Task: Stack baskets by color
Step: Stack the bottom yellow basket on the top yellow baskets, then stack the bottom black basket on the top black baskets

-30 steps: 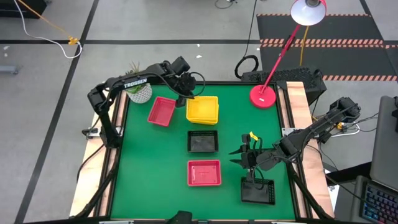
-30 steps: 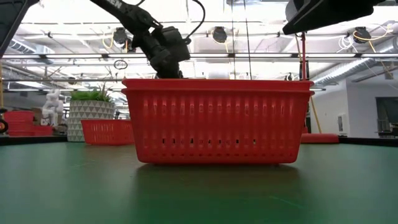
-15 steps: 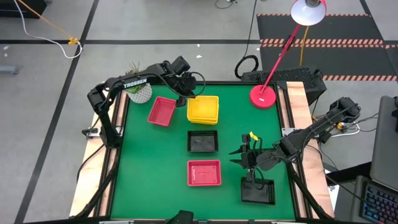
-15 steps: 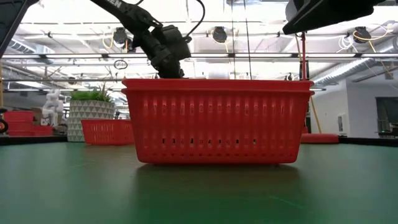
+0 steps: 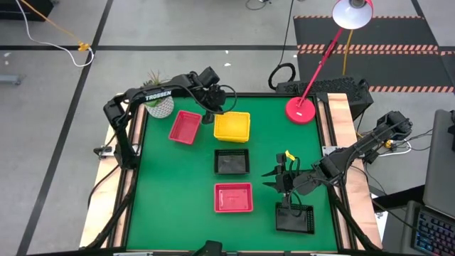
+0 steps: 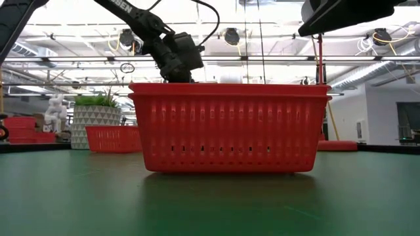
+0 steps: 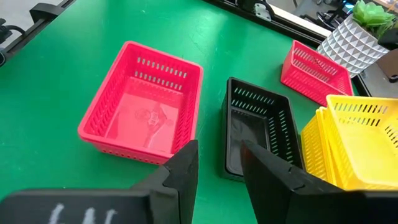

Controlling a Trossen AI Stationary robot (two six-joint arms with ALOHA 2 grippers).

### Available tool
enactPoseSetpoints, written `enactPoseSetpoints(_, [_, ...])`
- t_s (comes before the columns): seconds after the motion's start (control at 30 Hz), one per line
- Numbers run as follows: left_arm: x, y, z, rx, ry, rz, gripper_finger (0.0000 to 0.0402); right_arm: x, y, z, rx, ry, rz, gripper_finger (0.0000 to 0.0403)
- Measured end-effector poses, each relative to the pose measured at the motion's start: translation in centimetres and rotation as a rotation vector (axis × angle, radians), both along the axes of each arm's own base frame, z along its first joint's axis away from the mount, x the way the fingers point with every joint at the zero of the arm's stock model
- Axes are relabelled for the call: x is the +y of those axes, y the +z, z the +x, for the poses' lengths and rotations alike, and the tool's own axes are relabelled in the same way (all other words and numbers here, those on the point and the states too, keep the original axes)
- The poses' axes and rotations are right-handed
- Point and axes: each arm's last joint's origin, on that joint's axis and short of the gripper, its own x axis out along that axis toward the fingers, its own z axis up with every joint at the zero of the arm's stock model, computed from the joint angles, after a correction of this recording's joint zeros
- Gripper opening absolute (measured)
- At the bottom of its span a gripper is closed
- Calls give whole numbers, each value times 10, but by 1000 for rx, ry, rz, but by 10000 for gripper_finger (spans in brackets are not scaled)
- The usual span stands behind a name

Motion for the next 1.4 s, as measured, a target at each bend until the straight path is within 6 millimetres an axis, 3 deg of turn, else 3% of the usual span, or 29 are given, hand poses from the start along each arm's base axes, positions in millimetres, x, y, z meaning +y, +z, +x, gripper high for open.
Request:
enactPoseSetpoints(0.2, [0,-10,5,26,-2,3,31,0,0,0,0,0,0,116])
enactPoseSetpoints(0.7, [1,-15,7,41,8,-6,40,0,0,0,2,0,-1,116])
enactPoseSetpoints(1.1, [3,-13,10,21,68,2,121,0,0,0,2,0,-1,116])
enactPoseSetpoints(1.4, [0,-12,13,17,67,14,134,0,-1,0,6,0,-4,116])
